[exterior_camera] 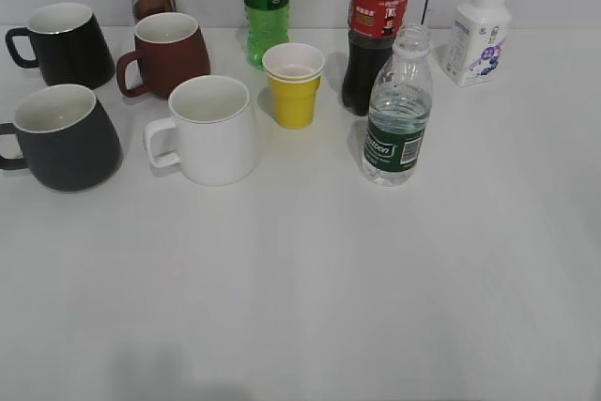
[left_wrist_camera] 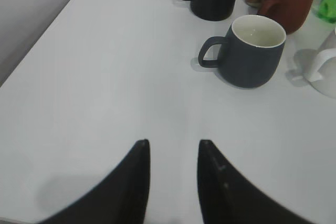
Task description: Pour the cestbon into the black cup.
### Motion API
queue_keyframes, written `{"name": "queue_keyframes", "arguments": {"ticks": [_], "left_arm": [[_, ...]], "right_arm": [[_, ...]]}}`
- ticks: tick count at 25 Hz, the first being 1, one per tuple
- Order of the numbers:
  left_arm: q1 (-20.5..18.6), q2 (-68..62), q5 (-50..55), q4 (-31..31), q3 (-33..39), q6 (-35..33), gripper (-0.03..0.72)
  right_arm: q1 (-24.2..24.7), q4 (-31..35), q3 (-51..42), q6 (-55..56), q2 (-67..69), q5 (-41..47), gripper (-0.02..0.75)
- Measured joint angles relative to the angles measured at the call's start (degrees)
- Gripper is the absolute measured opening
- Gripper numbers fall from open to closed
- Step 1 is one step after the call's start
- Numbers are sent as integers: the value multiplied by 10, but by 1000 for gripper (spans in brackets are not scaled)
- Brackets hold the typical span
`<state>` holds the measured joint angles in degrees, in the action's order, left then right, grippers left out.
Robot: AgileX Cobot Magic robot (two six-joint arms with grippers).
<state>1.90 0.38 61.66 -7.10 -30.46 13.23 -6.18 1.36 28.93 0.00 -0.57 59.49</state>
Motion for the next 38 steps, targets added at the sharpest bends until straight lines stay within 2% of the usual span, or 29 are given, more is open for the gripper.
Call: {"name": "queue_keyframes", "arguments": {"ticks": [31,34,38], "left_arm": [[0,0,-12,13,-2,-1,238],[0,0,-51,11,-5,-1,238],[0,-4,-237,3,1,-1,238]], "right_arm": [[0,2,0,0,0,0,589],[0,2,0,0,0,0,589],[0,2,0,0,0,0,589]]}}
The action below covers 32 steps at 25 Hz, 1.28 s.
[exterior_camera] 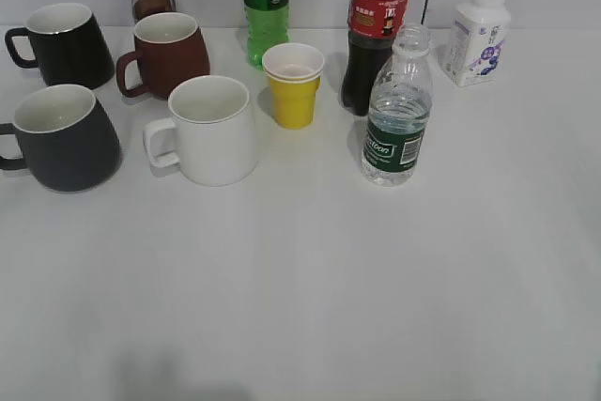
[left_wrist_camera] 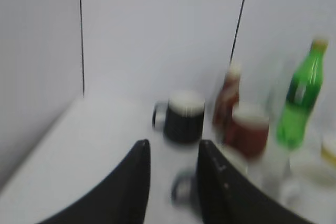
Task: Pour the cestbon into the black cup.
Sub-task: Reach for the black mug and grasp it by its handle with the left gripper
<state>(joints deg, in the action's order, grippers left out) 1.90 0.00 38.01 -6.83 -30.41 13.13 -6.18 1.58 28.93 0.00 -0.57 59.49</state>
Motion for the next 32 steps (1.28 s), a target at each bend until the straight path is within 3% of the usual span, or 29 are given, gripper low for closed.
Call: {"name": "queue_keyframes", "arguments": {"ticks": [5,10,17,25,29,32], "left_arm": [[0,-55,-235,-71,46,0,238],[0,-190,-409,-146,133,0,243],[-14,-462,-591,-150,178,-1,246],[-108,-742,-780,-149,178,-1,253],[-129,-840,-891,-149,178,-5,312],[-129,-894,-950,-149,177,-54,355]], "right_arm": [[0,0,0,0,0,0,589],[0,0,0,0,0,0,589],[0,0,0,0,0,0,589],[0,1,0,0,0,0,589],[0,2,0,0,0,0,589],[0,2,0,0,0,0,589]]}}
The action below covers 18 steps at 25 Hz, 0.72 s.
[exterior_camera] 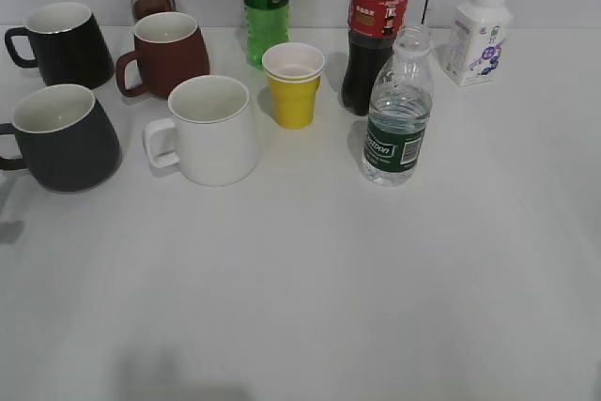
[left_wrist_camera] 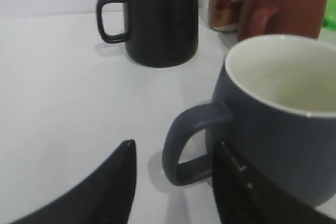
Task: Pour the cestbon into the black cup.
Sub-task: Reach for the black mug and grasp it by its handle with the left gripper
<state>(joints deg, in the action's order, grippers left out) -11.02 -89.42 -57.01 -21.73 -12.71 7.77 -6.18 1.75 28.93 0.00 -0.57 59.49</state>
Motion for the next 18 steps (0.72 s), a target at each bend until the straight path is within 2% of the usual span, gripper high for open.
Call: {"name": "queue_keyframes", "arguments": {"ticks": [5,11,18], "left_arm": [[-1,-65,-70,14,0,-62,372],[-1,-122,-118,51,0,-73,372],[-1,-147,-120,49,-10,-78,374]], "right_arm": [[0,0,0,0,0,0,589],[0,0,0,0,0,0,589],[0,0,0,0,0,0,589]]}}
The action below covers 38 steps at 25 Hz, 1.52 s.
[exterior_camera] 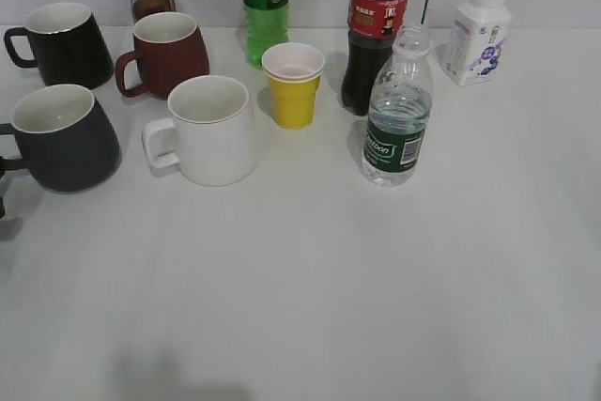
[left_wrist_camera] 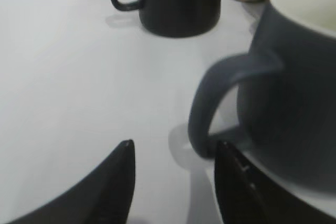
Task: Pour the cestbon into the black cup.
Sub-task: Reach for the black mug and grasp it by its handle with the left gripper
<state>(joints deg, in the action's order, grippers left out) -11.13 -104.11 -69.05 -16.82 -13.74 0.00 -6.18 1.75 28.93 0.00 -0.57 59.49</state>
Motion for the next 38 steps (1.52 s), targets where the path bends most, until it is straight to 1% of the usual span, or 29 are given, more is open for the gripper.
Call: {"name": "queue_keyframes", "arguments": {"ticks": [8,12,20,23,27,31,34,38], "left_arm": [[0,-7,-2,-23,-20,0,374],[0,-12,-1,-24,-32,0,374],[0,-19,8,-33,-78,0,367],[0,-33,8,-44,-95,0,331],[0,-50,8,-70,-117,0,230],[0,-69,9,-79,-132,0,162],[0,-71,13,-79,-134,-3,50],[0,-71,10,-84,-135,-4,44]], "right_arm": [[0,0,0,0,0,0,589],[0,0,0,0,0,0,589],[0,0,0,0,0,0,589],[0,0,0,0,0,0,589],[0,0,0,0,0,0,589],[0,0,0,0,0,0,589],[0,0,0,0,0,0,589],[0,1,0,0,0,0,583]]}}
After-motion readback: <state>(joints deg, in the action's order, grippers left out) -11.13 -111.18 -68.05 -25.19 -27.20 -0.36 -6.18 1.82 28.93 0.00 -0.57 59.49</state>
